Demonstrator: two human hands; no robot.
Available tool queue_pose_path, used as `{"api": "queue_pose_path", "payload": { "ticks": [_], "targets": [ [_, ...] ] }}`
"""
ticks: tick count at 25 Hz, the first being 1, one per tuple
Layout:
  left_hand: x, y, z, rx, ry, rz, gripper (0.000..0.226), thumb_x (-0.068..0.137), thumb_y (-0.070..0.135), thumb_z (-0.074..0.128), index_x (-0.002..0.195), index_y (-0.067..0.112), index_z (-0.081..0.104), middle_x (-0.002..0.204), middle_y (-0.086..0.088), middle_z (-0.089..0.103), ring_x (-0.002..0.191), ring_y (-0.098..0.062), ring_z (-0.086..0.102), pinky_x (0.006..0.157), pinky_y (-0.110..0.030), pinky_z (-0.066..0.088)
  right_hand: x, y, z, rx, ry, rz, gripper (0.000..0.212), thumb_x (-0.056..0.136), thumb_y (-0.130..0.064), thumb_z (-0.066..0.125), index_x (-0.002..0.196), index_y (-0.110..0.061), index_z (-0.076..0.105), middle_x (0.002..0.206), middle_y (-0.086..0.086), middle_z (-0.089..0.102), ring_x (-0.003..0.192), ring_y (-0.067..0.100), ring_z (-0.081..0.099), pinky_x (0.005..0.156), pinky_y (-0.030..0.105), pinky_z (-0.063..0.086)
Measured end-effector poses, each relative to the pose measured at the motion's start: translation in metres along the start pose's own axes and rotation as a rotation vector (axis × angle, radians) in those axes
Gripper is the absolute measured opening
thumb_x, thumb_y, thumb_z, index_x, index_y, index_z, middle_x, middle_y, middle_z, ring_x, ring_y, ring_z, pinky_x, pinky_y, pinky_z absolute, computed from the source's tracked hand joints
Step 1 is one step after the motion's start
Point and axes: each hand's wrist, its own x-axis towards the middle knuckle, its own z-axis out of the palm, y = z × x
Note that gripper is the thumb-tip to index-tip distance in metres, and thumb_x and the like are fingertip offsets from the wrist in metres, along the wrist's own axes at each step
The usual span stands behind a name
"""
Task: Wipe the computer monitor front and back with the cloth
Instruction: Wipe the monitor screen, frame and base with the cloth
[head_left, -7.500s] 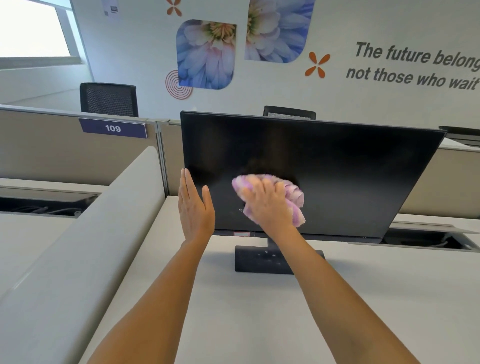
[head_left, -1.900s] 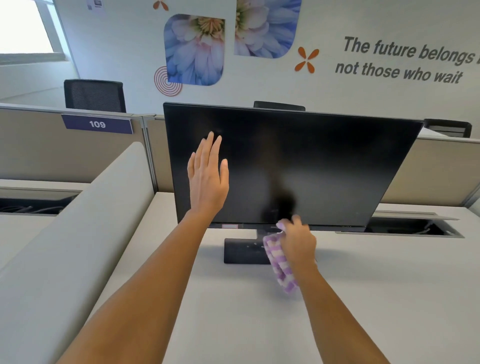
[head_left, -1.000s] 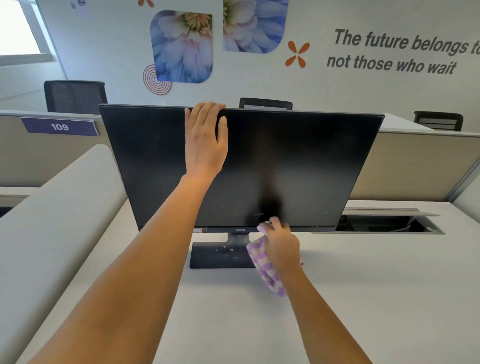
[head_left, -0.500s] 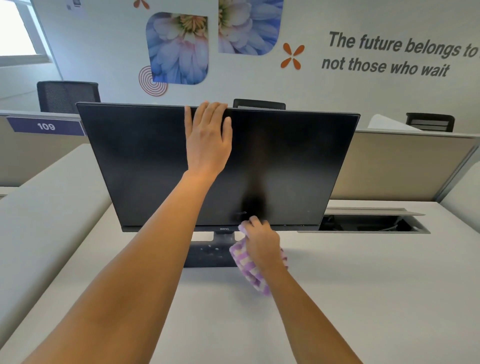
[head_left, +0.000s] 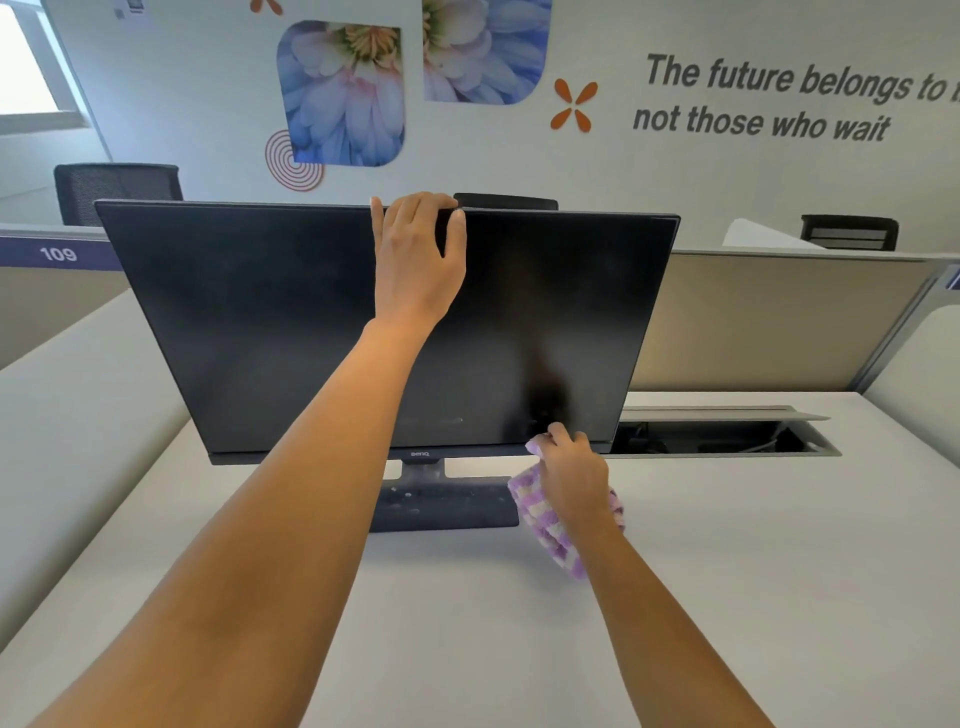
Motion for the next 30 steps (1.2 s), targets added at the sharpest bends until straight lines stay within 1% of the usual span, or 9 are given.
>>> {"api": "queue_pose_path", "payload": {
  "ticks": [2,6,8,11,16,21,26,28,30],
  "targets": [
    [-0.001,0.003,0.001,-0.021,0.01,-0.012,0.027,0.096,0.026,0.041,0.109,0.013,0.06,0.111,-0.002,0.061,0.113,-0.015,0.049,0.119,-0.04,0.007,-0.001,0.019,-0.003,-0.044,0.021,0.068,0.027,0.082,-0.021,0.074,0.109,-0.021,0.069,0.113,0.003,0.063,0.089,0.023,0.061,0.061,0.027,0.053],
    [-0.001,0.003,0.002,-0.021,0.02,-0.027,0.026,0.096,0.024,0.041,0.108,0.013,0.061,0.11,-0.002,0.061,0.113,-0.015,0.048,0.119,-0.039,0.005,-0.003,0.046,-0.005,-0.043,0.061,0.251,0.03,0.092,-0.023,0.061,0.122,-0.022,0.061,0.125,0.003,0.056,0.1,0.021,0.056,0.07,0.026,0.051],
    [-0.001,0.004,0.002,-0.018,0.032,-0.03,0.026,0.095,0.024,0.041,0.107,0.012,0.061,0.109,-0.002,0.062,0.112,-0.015,0.049,0.118,-0.039,0.004,-0.009,0.036,-0.007,0.037,0.134,0.314,0.029,0.088,-0.017,0.066,0.117,-0.019,0.064,0.114,0.006,0.061,0.092,0.023,0.059,0.061,0.027,0.049],
    [-0.001,0.005,0.004,-0.015,0.045,-0.023,0.026,0.095,0.025,0.041,0.106,0.012,0.061,0.107,-0.002,0.062,0.11,-0.015,0.05,0.118,-0.04,0.004,-0.017,0.001,0.003,0.072,0.077,0.094,0.032,0.066,-0.017,0.087,0.093,-0.019,0.07,0.087,0.004,0.067,0.068,0.021,0.062,0.045,0.022,0.046],
    [-0.002,0.002,0.007,-0.003,0.076,-0.013,0.026,0.095,0.026,0.041,0.106,0.012,0.06,0.107,-0.002,0.062,0.111,-0.015,0.05,0.118,-0.039,0.003,-0.004,-0.02,0.007,0.0,0.04,-0.088,0.049,0.043,-0.027,0.096,0.086,-0.019,0.074,0.088,0.004,0.072,0.065,0.026,0.067,0.043,0.026,0.052],
    [-0.002,0.0,0.008,-0.029,0.072,-0.007,0.027,0.095,0.028,0.041,0.106,0.011,0.059,0.108,-0.003,0.061,0.113,-0.016,0.048,0.117,-0.035,0.0,-0.003,0.034,0.003,-0.048,0.074,-0.001,0.035,0.056,-0.018,0.091,0.086,-0.018,0.072,0.087,0.004,0.068,0.066,0.023,0.063,0.041,0.023,0.047],
    [-0.002,0.0,0.008,-0.028,0.08,-0.01,0.028,0.095,0.029,0.04,0.106,0.011,0.059,0.107,-0.003,0.061,0.113,-0.015,0.047,0.117,-0.034,-0.001,-0.007,0.091,-0.01,-0.035,0.165,0.342,0.025,0.081,-0.009,0.072,0.105,-0.015,0.068,0.105,0.008,0.064,0.084,0.027,0.059,0.054,0.027,0.046],
    [-0.002,0.0,0.009,-0.024,0.088,-0.008,0.028,0.095,0.029,0.04,0.106,0.011,0.059,0.107,-0.003,0.061,0.112,-0.015,0.048,0.117,-0.034,0.0,-0.011,0.081,-0.011,0.051,0.263,0.293,0.023,0.077,-0.002,0.071,0.094,-0.017,0.071,0.093,0.008,0.065,0.074,0.028,0.059,0.048,0.025,0.039],
    [-0.002,0.0,0.01,-0.021,0.093,-0.007,0.028,0.095,0.029,0.04,0.105,0.011,0.059,0.107,-0.004,0.062,0.112,-0.015,0.048,0.117,-0.033,-0.001,-0.014,0.055,-0.005,0.055,0.319,0.077,0.027,0.07,0.0,0.072,0.084,-0.023,0.071,0.084,0.003,0.064,0.065,0.026,0.058,0.04,0.024,0.04]
  ]
}}
